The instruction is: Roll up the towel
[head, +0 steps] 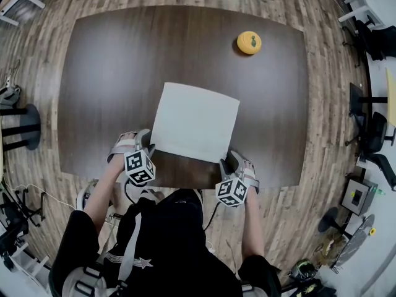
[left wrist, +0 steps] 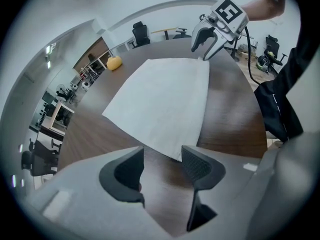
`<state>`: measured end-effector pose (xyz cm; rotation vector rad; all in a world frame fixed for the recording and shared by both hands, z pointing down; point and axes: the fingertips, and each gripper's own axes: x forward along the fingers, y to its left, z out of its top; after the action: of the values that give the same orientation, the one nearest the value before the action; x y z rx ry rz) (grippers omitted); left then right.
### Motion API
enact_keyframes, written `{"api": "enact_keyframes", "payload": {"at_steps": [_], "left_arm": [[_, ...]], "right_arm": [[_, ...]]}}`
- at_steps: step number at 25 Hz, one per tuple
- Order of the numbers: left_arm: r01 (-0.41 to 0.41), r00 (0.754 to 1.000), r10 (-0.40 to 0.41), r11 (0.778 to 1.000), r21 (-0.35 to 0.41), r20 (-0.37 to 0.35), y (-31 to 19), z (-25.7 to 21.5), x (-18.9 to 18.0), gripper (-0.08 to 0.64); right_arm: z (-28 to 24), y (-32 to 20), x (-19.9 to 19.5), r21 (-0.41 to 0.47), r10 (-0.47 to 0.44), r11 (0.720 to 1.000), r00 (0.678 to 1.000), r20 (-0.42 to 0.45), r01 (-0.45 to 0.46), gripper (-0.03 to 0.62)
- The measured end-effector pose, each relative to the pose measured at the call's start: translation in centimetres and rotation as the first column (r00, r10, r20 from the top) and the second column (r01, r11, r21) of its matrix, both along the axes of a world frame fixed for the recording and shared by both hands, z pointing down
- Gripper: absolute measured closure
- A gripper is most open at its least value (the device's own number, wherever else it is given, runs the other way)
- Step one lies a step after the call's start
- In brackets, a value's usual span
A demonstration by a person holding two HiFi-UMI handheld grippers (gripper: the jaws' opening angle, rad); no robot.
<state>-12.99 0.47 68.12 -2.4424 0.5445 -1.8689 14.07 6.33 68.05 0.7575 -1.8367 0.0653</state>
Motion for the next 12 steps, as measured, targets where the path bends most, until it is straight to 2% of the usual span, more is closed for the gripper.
{"api": "enact_keyframes", "payload": {"at_steps": [3,6,9,12], "left_arm": [[-0.017,1.0,0.018,1.0,0.022,-0.024,0.4,-0.9,0.4,0.313],[-0.077,0.996,0.078,0.996,0.034,-0.041,1.5,-1.8,1.4,0.322],[-0.133,0.99,0.133,0.991,0.014,-0.038,3.1,-1.7,2.1,0.337],[-0.154,0.988,0.153,0.988,-0.017,-0.028,4.1,-1.1,2.4,0.355]], "right_arm": [[-0.9,0.3,-0.5,0.018,-0.012,1.0,1.0,0.005,0.012,0.394],[-1.7,1.2,-1.3,0.019,-0.039,0.999,0.999,0.02,0.039,0.396],[-1.7,2.5,-2.2,0.005,-0.066,0.998,0.997,0.029,0.066,0.403],[-1.1,3.2,-2.6,-0.01,-0.083,0.997,0.996,0.029,0.083,0.413]]}}
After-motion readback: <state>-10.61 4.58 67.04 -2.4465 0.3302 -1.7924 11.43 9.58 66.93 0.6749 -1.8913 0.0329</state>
